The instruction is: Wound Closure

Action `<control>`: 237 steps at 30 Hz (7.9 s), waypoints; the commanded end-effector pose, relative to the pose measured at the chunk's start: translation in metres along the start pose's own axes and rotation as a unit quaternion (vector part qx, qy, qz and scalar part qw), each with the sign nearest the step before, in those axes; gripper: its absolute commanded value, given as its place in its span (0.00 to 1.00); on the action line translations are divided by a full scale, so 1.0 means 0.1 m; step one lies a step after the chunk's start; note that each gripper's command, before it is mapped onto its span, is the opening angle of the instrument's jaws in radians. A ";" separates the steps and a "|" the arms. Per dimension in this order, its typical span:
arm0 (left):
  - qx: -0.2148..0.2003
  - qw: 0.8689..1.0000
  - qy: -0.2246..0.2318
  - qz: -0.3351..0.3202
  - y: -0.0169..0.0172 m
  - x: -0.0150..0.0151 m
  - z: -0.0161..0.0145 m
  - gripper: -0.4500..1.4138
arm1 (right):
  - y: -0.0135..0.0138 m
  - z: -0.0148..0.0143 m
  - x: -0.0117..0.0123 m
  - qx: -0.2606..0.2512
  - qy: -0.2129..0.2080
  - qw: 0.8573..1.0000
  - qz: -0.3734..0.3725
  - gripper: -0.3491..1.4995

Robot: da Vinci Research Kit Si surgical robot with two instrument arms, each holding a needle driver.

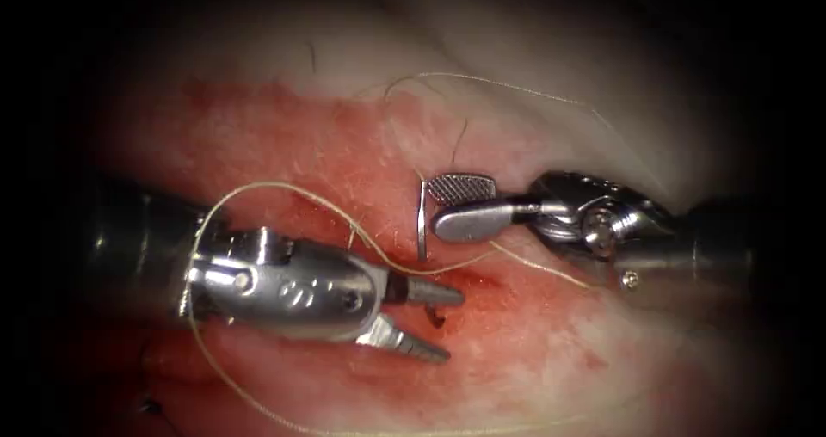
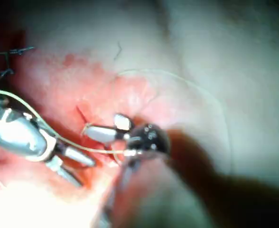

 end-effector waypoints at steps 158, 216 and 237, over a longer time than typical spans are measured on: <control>0.041 0.972 0.232 -0.020 -0.070 0.128 -0.261 0.05 | -0.088 -0.044 0.043 -0.079 -0.063 0.980 -0.174 0.64; 0.057 0.976 0.200 -0.062 -0.086 0.045 -0.277 0.05 | -0.079 0.005 -0.047 -0.069 -0.142 0.959 -0.235 0.00; 0.059 0.976 0.199 -0.062 -0.085 0.046 -0.275 0.05 | -0.089 0.016 -0.039 -0.075 -0.125 0.959 -0.242 0.81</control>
